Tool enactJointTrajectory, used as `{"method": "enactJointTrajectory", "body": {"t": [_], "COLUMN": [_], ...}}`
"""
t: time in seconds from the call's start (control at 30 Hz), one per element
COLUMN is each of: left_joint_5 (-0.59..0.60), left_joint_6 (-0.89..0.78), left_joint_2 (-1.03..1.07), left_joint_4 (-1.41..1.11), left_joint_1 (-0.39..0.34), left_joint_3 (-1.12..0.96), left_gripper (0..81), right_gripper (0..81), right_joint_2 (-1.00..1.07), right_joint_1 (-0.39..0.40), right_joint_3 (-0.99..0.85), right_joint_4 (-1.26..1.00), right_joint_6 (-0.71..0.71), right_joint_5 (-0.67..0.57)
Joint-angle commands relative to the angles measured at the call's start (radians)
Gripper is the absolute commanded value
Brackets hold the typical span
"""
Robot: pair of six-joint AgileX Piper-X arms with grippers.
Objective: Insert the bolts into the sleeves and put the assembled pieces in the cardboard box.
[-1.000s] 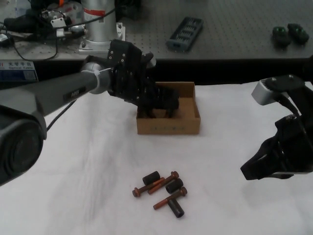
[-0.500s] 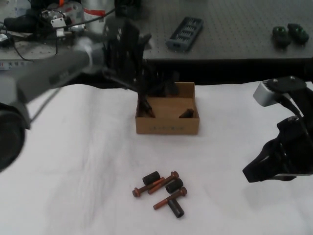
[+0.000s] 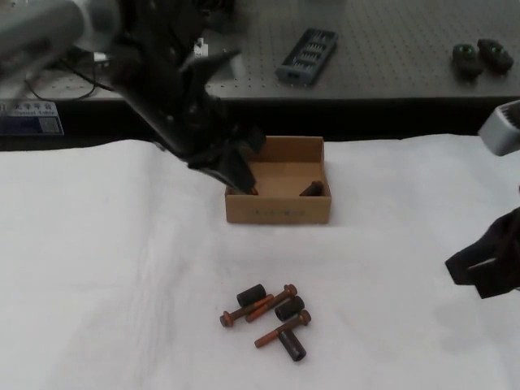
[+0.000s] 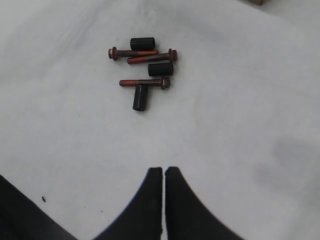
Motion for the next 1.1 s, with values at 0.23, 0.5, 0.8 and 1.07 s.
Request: {"method": "enactJointTrajectory", "body": {"t": [0.23,0.5,0.8,1.07], "left_joint_5": [-0.075,-0.075,-0.071,-0.071], "left_joint_6": [0.009,-0.060,-0.078,-0.103], "left_joint_2": [-0.488,-0.794,-0.941,-0.946], "left_joint_4": [-0.018,-0.157,-0.182,-0.226], "left_joint_1": [-0.007,-0.007,-0.007,-0.007], "left_joint_3": [0.399,0.723,0.889,0.889], "left_gripper": [0.6,0.6,0.6,0.6], "right_gripper": [1.9,1.9,1.9,1.9], "right_joint_2": [-0.019,-0.119,-0.295,-0.301], "right_joint_1": [-0.006,0.002,0.002,0.002], "right_joint_3": [0.052,0.189,0.302,0.309], "right_joint_4": [-0.031,-0.034,-0.108,-0.178], "right_joint_6": [0.046,0.100,0.166,0.171], "right_joint_5": [-0.008,-0.008,-0.008,-0.011]}}
